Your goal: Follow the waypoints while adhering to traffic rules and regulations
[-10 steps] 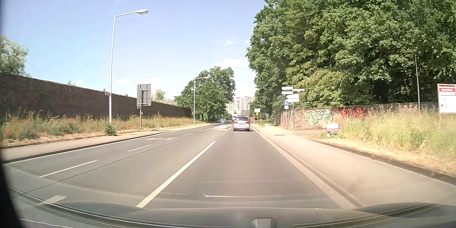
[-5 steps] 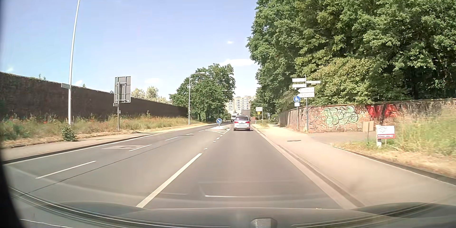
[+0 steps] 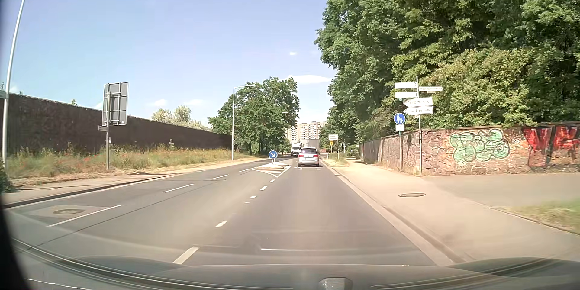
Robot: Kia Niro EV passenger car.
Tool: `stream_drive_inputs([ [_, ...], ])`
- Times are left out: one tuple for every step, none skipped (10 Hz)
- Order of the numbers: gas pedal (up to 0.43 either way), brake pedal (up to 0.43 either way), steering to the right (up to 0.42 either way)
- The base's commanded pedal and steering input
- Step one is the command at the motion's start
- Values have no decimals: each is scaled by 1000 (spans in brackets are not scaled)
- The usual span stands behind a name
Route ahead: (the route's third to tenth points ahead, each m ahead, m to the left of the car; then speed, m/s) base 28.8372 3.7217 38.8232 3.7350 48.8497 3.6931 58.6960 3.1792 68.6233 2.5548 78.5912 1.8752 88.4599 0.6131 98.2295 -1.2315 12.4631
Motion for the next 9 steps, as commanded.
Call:
stream_drive_inputs([
  [79, 30, -1],
  [79, 30, -1],
  [79, 30, -1],
  [79, 30, -1],
  [79, 30, -1],
  [79, 30, -1],
  [79, 30, -1],
  [79, 30, -1],
  [79, 30, 0],
])
